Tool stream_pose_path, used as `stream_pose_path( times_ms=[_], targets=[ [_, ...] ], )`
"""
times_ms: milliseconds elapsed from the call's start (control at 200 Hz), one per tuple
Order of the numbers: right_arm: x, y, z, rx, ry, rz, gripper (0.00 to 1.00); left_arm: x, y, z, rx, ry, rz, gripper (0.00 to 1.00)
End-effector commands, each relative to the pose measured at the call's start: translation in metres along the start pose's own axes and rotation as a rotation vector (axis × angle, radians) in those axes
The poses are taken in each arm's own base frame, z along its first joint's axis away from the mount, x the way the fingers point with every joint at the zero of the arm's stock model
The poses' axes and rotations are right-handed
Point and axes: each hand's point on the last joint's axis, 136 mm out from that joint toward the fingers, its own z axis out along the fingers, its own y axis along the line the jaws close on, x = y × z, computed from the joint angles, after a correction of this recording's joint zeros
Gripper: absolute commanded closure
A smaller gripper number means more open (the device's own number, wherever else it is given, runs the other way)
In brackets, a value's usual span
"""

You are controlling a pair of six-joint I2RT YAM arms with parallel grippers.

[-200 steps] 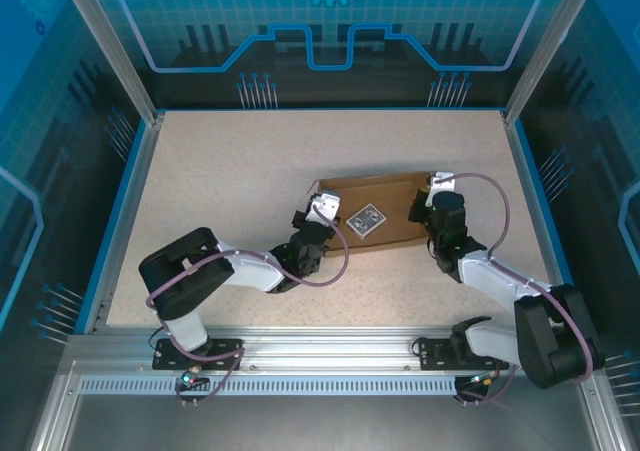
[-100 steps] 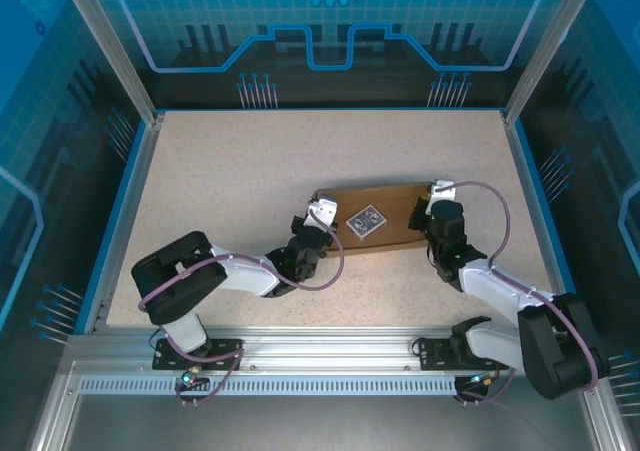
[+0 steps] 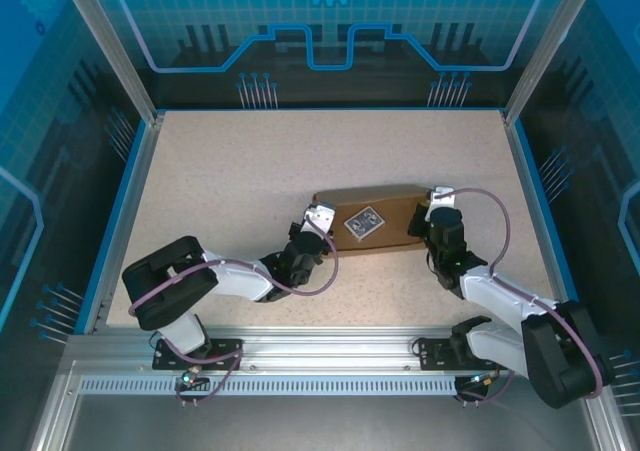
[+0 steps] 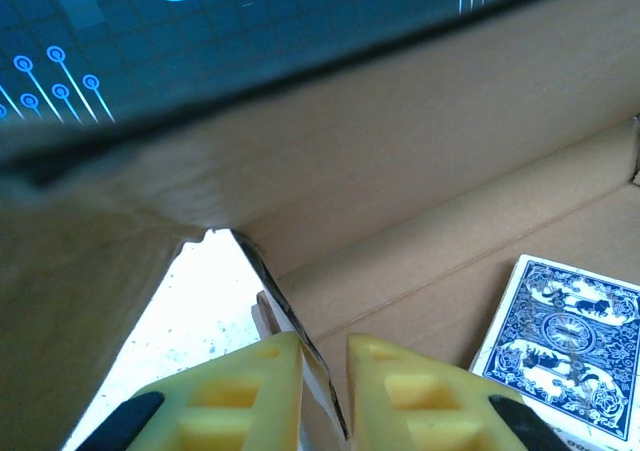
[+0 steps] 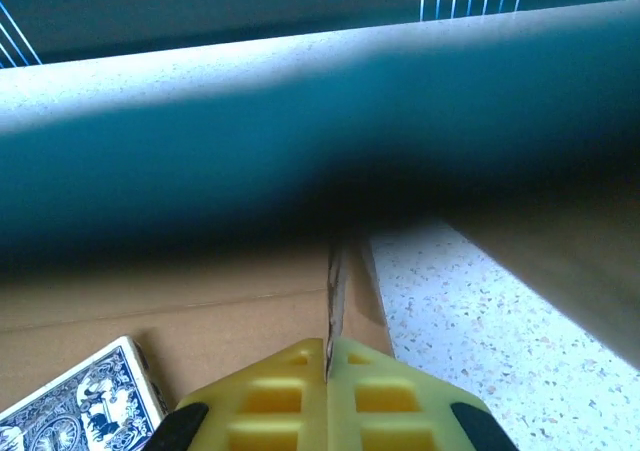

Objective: Fold the paper box

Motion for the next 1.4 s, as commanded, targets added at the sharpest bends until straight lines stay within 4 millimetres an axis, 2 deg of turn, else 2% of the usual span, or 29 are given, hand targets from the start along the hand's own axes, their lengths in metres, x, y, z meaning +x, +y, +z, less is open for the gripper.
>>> stream_pose_path(
  times_ms=[0, 415, 815, 1196, 1291, 1396],
  targets=[
    [0.016, 0.013, -0.005, -0.063, 0.039, -0.007, 1.00, -0.002, -0.016, -0.009, 0.093, 0.002, -0.025, 0.77],
    [0.017, 0.013, -0.010, -0.047, 0.028, -0.005, 1.00, 0.000, -0.008, -0.024, 0.118, 0.029, -0.053, 0.60],
    [0.013, 0.013, -0.011, -0.037, 0.016, -0.003, 1.00, 0.010, -0.002, -0.038, 0.154, 0.081, -0.020, 0.37],
    [0.010, 0.014, -0.010, -0.038, 0.013, -0.014, 1.00, 0.007, 0.012, -0.057, 0.180, 0.126, -0.004, 0.33],
    [0.011, 0.014, -0.010, -0.038, 0.015, -0.016, 1.00, -0.002, 0.021, -0.066, 0.195, 0.136, -0.030, 0.33],
    [0.010, 0.016, -0.010, -0.040, 0.016, -0.018, 1.00, -0.023, 0.030, -0.083, 0.230, 0.138, -0.062, 0.34]
  ],
)
